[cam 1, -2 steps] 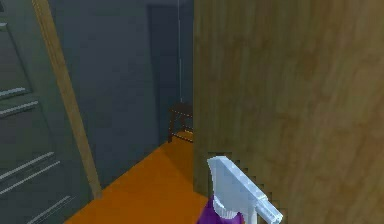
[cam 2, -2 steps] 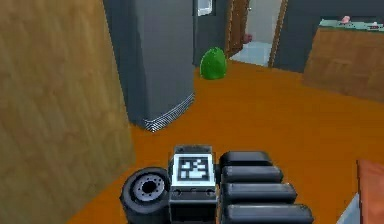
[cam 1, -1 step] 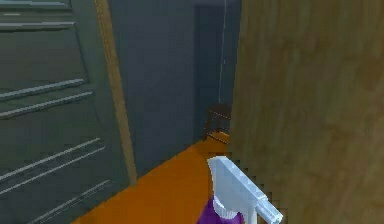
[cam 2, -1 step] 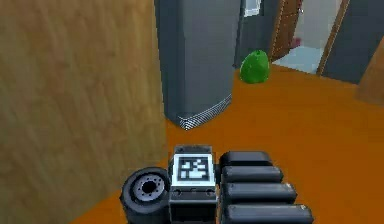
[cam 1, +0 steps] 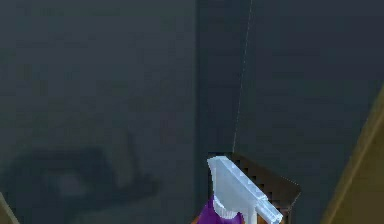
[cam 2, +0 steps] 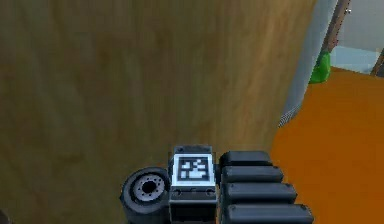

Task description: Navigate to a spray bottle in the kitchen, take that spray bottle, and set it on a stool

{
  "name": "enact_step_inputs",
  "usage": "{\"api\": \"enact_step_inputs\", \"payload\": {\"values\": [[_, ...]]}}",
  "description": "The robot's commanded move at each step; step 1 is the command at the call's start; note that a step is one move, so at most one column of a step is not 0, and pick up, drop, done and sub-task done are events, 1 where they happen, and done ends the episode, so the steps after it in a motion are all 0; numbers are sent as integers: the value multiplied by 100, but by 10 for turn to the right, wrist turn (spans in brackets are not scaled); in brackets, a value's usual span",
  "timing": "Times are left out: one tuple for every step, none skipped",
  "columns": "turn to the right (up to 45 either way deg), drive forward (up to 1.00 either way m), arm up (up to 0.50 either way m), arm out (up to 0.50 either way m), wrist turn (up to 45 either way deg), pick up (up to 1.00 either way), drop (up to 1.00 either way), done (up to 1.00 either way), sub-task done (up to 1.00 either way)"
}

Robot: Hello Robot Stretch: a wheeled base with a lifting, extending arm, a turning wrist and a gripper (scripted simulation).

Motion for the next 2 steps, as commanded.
{"api": "enact_step_inputs", "payload": {"values": [[-60, 0, 0, 0, 0, 0, 0, 0, 0], [-30, 0, 0, 0, 0, 0, 0, 0, 0]]}}
